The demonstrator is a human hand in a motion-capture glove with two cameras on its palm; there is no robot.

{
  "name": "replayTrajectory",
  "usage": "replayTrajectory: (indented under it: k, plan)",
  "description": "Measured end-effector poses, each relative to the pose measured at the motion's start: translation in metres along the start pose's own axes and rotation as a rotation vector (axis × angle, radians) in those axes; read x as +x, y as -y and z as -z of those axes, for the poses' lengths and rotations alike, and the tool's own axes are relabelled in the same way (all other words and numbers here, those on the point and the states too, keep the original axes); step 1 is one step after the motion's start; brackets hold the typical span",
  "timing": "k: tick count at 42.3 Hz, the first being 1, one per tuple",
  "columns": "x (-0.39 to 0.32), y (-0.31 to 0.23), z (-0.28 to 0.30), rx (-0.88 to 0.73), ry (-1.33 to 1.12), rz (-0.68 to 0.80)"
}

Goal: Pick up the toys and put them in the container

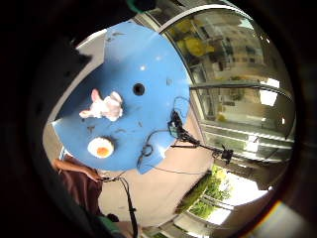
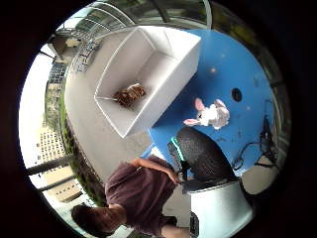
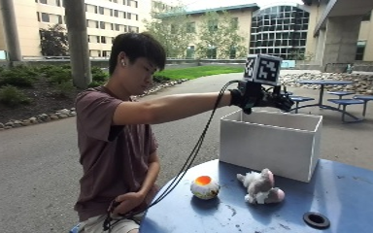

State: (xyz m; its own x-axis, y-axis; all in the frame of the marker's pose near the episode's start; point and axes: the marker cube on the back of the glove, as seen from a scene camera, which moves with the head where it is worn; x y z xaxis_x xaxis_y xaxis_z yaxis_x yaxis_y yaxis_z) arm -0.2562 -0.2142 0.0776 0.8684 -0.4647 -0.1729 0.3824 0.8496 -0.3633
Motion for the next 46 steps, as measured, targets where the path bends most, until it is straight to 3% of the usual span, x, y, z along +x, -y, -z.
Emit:
replayTrajectory:
  k: [12, 18, 24, 28, 36, 46]
  plan:
    - [0.041, 0.03, -0.217, -0.118, 0.086, 0.014]
    - [0.036, 0.038, -0.274, -0.143, 0.09, 0.028]
    - [0.039, 0.041, -0.285, -0.222, 0.026, 0.013]
    - [0.034, 0.046, -0.287, -0.194, 0.032, 0.032]
    - [0.025, 0.045, -0.288, -0.112, 0.199, 0.036]
    - [0.012, 0.026, -0.246, -0.173, 0.428, 0.066]
